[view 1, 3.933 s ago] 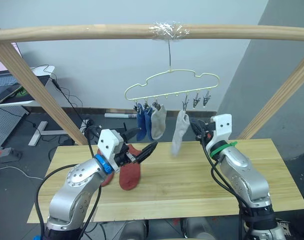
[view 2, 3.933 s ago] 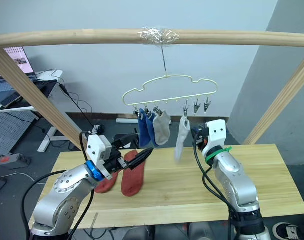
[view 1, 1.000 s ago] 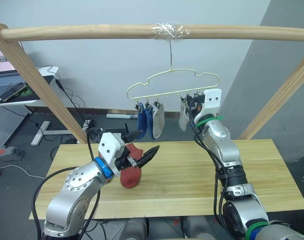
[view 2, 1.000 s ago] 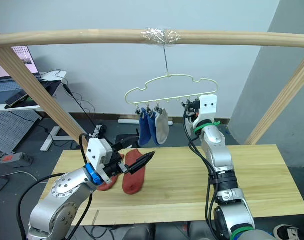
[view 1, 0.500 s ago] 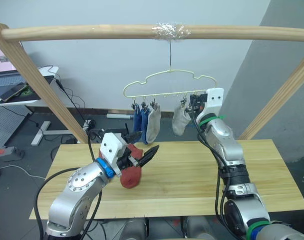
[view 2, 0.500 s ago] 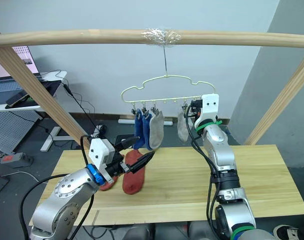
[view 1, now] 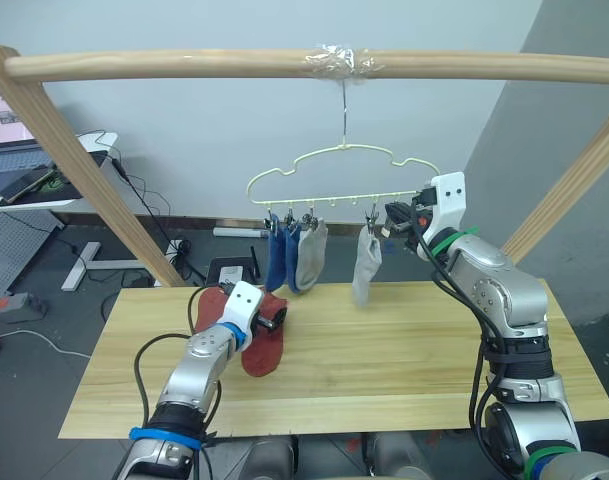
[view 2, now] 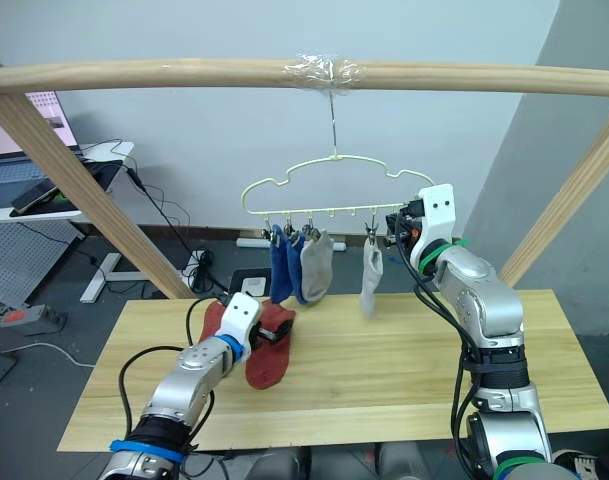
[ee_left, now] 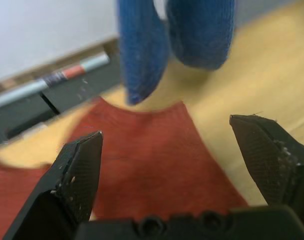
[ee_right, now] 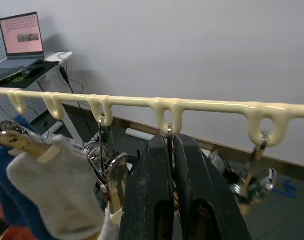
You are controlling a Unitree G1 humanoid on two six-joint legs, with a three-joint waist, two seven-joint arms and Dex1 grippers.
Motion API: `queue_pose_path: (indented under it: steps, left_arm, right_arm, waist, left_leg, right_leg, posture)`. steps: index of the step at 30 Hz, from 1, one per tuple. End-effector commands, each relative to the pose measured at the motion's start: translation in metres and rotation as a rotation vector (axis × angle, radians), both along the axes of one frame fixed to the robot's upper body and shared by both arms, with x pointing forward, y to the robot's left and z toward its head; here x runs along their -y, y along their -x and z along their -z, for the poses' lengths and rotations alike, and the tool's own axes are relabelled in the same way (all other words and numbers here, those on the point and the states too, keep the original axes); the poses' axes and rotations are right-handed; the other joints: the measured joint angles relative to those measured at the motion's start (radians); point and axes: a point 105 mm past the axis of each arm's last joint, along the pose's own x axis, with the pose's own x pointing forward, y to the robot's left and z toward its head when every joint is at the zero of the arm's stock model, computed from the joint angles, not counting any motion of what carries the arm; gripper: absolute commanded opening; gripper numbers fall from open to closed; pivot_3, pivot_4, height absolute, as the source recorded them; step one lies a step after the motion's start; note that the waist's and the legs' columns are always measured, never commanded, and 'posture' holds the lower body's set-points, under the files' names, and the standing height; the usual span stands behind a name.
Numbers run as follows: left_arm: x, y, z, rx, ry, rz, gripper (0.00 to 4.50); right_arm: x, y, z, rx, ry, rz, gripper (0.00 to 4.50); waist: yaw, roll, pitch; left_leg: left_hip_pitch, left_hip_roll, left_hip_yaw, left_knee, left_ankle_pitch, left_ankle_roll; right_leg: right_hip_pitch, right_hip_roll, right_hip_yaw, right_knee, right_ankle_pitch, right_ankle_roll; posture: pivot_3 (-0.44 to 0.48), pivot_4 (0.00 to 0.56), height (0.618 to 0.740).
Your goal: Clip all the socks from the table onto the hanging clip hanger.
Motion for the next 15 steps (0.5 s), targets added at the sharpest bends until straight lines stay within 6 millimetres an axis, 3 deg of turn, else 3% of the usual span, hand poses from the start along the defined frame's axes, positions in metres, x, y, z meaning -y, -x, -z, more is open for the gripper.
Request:
queue_pose_path:
  steps: [1, 5, 6, 9, 15]
  left_arm:
    - [-0.009, 0.003, 0.018, -0.074, -0.065, 0.001, 4.5]
    - [-0.019, 0.01, 0.034, -0.146, -0.154, 0.029, 4.5]
    - [-0.017, 0.012, 0.036, -0.152, -0.166, 0.055, 4.32]
    - [-0.01, 0.019, 0.04, -0.154, -0.197, 0.14, 3.63]
    - [0.01, 0.025, 0.03, -0.073, -0.14, 0.203, 1.79]
  right_arm:
    - [0.001, 0.004, -0.005, 0.004, -0.023, 0.015, 0.01]
    - [0.002, 0.004, -0.008, 0.003, -0.029, 0.022, 0.01]
    - [0.003, 0.004, -0.008, 0.002, -0.029, 0.026, 0.0]
    - [0.003, 0.003, -0.008, 0.001, -0.03, 0.03, 0.0]
    - [0.004, 0.001, -0.012, -0.001, -0.039, 0.026, 0.0]
  waist:
    - [-0.003, 0.0, 0.0]
    - [-0.006, 0.0, 0.0]
    - [-0.008, 0.0, 0.0]
    - [-0.01, 0.0, 0.0]
    - [-0.011, 0.001, 0.001]
  left_leg:
    - [0.0, 0.0, 0.0, 0.0, 0.0, 0.0]
    - [0.0, 0.0, 0.0, 0.0, 0.0, 0.0]
    - [0.001, 0.0, 0.0, 0.001, 0.0, 0.0]
    - [0.006, 0.0, 0.0, 0.001, 0.0, 0.0]
    - [0.015, 0.001, 0.0, -0.003, 0.0, 0.0]
  right_leg:
    - [0.0, 0.0, 0.0, 0.0, 0.0, 0.0]
    - [0.0, 0.0, 0.0, 0.001, -0.001, 0.001]
    - [0.001, 0.0, 0.0, 0.001, -0.001, 0.003]
    - [0.007, 0.0, 0.0, -0.001, -0.002, 0.005]
    - [0.016, 0.0, 0.0, -0.004, -0.003, 0.006]
  posture:
    - [-0.042, 0.164, 0.74]
    - [-0.046, 0.164, 0.74]
    - [-0.046, 0.164, 0.74]
    - [-0.046, 0.166, 0.74]
    - [-0.046, 0.165, 0.74]
